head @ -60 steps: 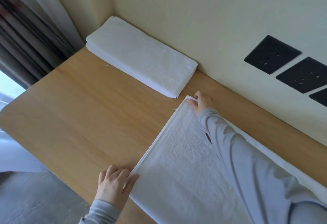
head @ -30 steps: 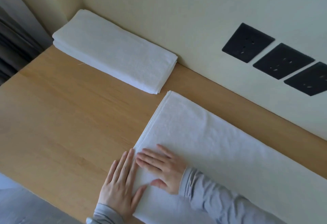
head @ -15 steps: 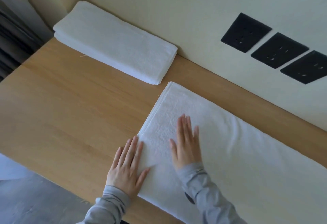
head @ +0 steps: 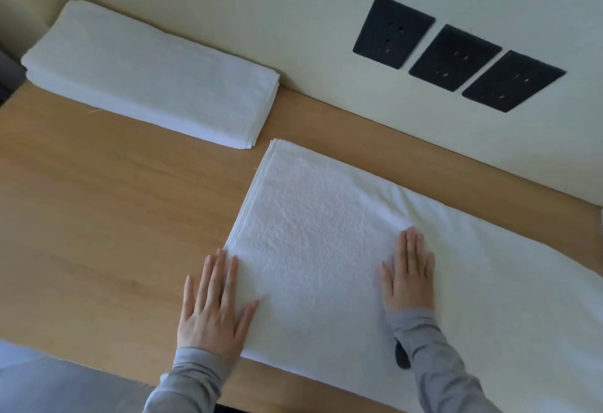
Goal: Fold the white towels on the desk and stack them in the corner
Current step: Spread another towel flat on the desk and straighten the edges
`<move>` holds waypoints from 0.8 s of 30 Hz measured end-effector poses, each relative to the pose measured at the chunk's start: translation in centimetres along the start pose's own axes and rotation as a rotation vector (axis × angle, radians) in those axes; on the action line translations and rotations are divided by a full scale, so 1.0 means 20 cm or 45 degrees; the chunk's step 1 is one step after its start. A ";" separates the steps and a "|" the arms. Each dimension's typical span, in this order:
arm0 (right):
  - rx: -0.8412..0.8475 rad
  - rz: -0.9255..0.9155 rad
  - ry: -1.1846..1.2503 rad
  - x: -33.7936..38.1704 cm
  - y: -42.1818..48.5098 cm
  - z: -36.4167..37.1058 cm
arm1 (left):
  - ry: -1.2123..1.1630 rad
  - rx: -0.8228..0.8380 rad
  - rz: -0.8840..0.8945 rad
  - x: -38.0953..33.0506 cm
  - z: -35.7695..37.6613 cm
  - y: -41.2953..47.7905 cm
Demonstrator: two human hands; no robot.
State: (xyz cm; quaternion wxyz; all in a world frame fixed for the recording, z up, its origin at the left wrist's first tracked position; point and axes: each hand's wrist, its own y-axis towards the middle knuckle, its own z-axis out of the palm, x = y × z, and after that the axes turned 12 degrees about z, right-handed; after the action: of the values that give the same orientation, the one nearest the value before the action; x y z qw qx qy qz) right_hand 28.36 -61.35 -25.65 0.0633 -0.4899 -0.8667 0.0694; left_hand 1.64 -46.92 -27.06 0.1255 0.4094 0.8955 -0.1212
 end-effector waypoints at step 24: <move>0.068 -0.276 -0.230 -0.42 0.78 -0.04 | 0.192 -0.113 0.156 -0.40 0.18 0.38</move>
State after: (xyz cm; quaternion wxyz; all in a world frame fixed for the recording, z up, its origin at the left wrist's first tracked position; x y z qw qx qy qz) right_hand 45.98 -60.49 -28.04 0.0052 -0.3832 -0.9146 0.1288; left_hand 12.90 -48.82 -28.79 0.0831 0.4655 0.8801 -0.0424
